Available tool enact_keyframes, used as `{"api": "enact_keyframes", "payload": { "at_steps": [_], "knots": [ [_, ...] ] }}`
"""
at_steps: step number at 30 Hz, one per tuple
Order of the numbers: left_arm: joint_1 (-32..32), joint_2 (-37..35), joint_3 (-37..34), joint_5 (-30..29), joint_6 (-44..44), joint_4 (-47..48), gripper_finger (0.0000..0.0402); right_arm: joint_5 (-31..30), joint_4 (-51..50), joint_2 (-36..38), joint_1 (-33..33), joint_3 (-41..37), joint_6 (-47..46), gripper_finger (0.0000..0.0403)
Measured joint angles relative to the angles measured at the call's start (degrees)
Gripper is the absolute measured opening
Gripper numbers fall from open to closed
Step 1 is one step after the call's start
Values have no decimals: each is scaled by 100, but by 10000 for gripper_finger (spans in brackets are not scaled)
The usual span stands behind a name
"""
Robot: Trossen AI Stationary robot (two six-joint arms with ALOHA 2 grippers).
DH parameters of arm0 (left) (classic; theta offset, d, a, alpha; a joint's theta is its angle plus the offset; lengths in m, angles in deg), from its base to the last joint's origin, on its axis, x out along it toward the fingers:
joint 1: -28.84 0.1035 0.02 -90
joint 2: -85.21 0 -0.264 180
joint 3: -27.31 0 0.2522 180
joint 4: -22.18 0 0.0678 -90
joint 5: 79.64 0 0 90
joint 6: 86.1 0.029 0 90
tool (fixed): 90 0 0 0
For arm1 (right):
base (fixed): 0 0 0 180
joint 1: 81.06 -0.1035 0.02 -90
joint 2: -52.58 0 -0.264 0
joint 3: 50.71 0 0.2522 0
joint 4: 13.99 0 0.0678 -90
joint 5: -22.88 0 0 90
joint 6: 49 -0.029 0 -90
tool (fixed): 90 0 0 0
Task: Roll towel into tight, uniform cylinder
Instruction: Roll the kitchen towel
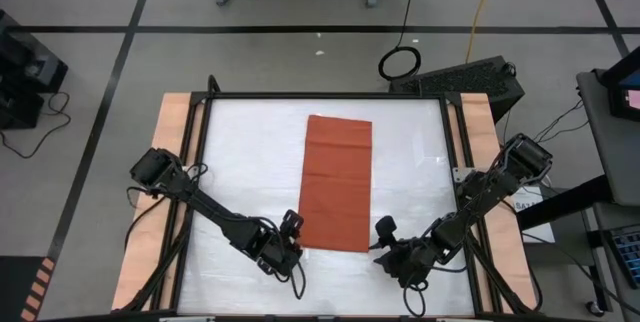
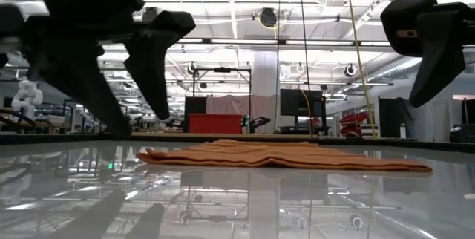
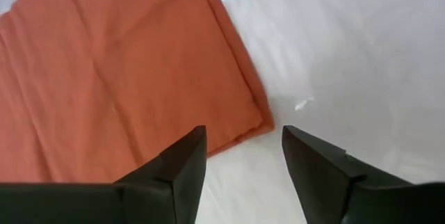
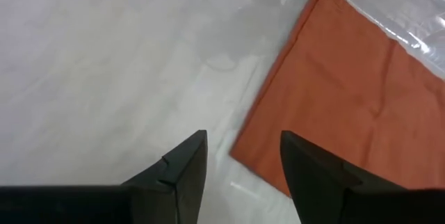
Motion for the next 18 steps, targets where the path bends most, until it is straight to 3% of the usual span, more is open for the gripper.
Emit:
{"api": "enact_keyframes", "payload": {
  "at_steps": [12,18],
  "knots": [
    [-73,2,-68,157,41,-9,189,20,3,0,136,0,208,173],
    [40,2,-68,90,-77,0,189,15,22,0,223,0,-268,173]
  ]
}}
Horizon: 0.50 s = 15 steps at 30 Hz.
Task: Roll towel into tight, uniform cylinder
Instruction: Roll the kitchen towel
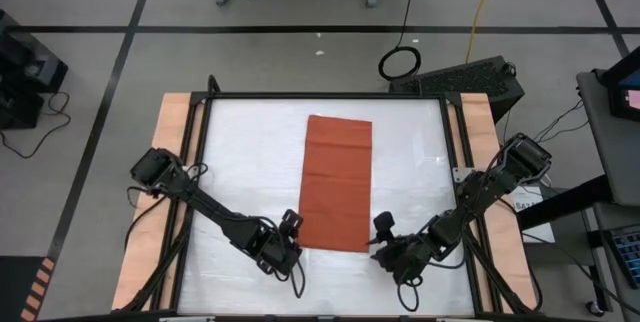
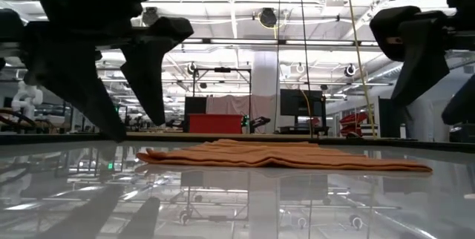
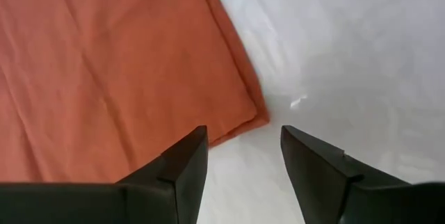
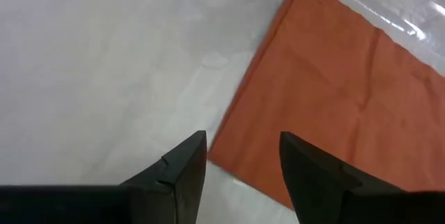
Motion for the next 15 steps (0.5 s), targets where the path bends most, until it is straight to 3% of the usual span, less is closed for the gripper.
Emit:
{"api": "enact_keyframes", "payload": {
  "at_steps": [5,15],
  "knots": [
    [184,0,0,45,-4,-49,189,-1,12,0,65,0,-473,173],
    [395,168,0,782,-83,-424,189,149,-75,2,150,2,-978,173]
  ]
}}
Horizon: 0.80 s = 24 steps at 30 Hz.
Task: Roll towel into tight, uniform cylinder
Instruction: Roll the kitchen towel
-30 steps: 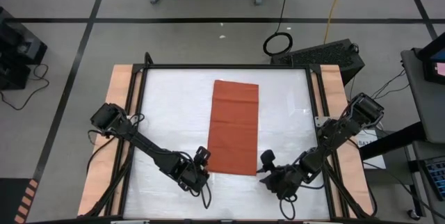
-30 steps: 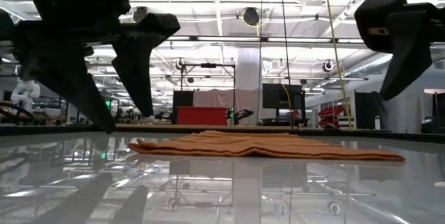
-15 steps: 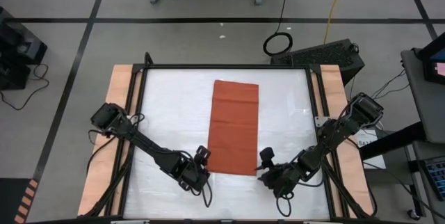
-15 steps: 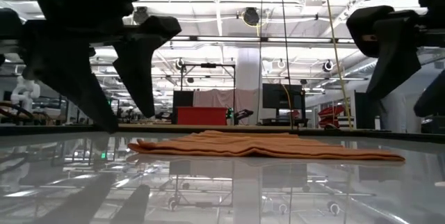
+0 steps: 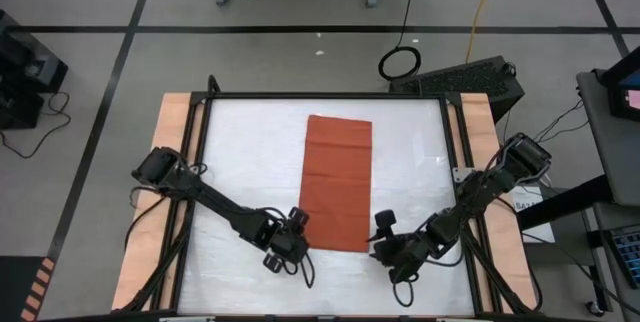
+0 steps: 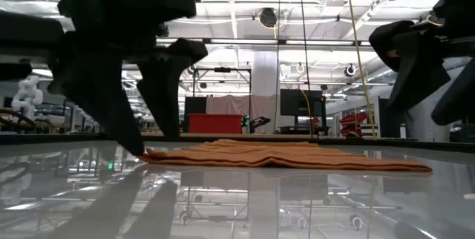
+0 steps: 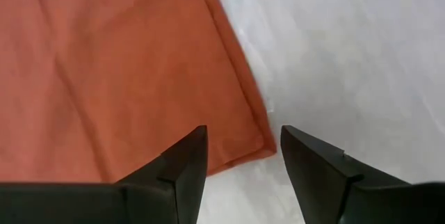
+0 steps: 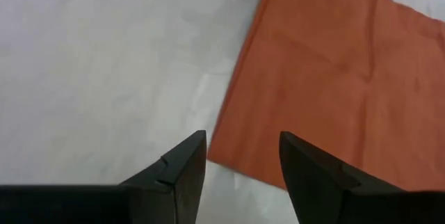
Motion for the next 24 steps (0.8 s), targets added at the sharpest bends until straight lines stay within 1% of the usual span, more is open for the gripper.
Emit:
{"api": "enact_keyframes", "payload": {
  "at_steps": [4,7,11,15,19,24],
  "knots": [
    [-28,233,15,28,-102,-77,189,9,22,-28,56,2,-17,173],
    [-26,326,28,31,-234,-83,189,37,47,-210,107,3,-11,173],
    [-17,339,22,29,-230,-122,188,523,299,-602,197,2,48,173],
    [17,346,17,79,-230,-129,186,527,453,-854,223,25,-54,164],
    [16,355,15,130,-221,-134,156,542,438,-901,285,24,-133,130],
    [22,359,11,243,-205,-142,95,699,435,-909,419,24,-138,64]
  ]
}}
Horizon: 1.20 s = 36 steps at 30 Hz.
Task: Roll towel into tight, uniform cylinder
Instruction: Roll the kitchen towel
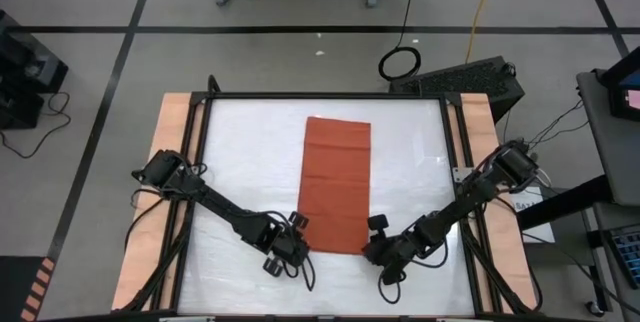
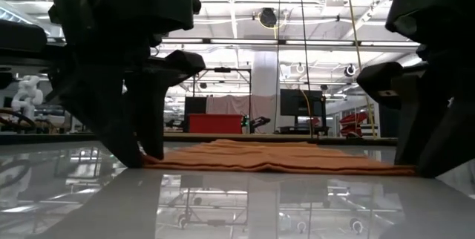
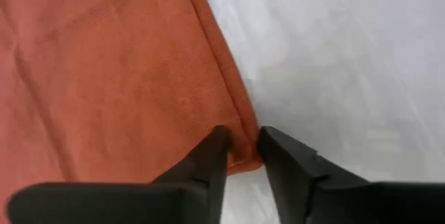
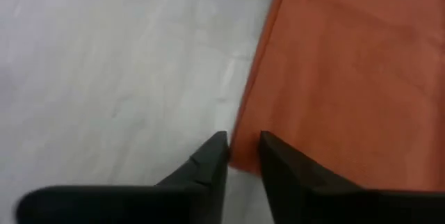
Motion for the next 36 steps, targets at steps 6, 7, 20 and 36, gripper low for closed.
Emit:
{"api": "enact_keyframes", "payload": {
  "at_steps": [6,7,20,36],
  "knots": [
    [7,7,0,45,15,-4,32,79,-60,-9,126,-7,-244,7],
    [7,7,0,60,14,-4,23,67,-66,-9,129,-7,-307,7],
    [77,-284,-35,428,-1335,-53,8,905,3,428,83,-54,-1653,1],
    [804,-404,-22,2269,-3875,-402,8,2166,96,656,481,-42,-3405,0]
  ]
}}
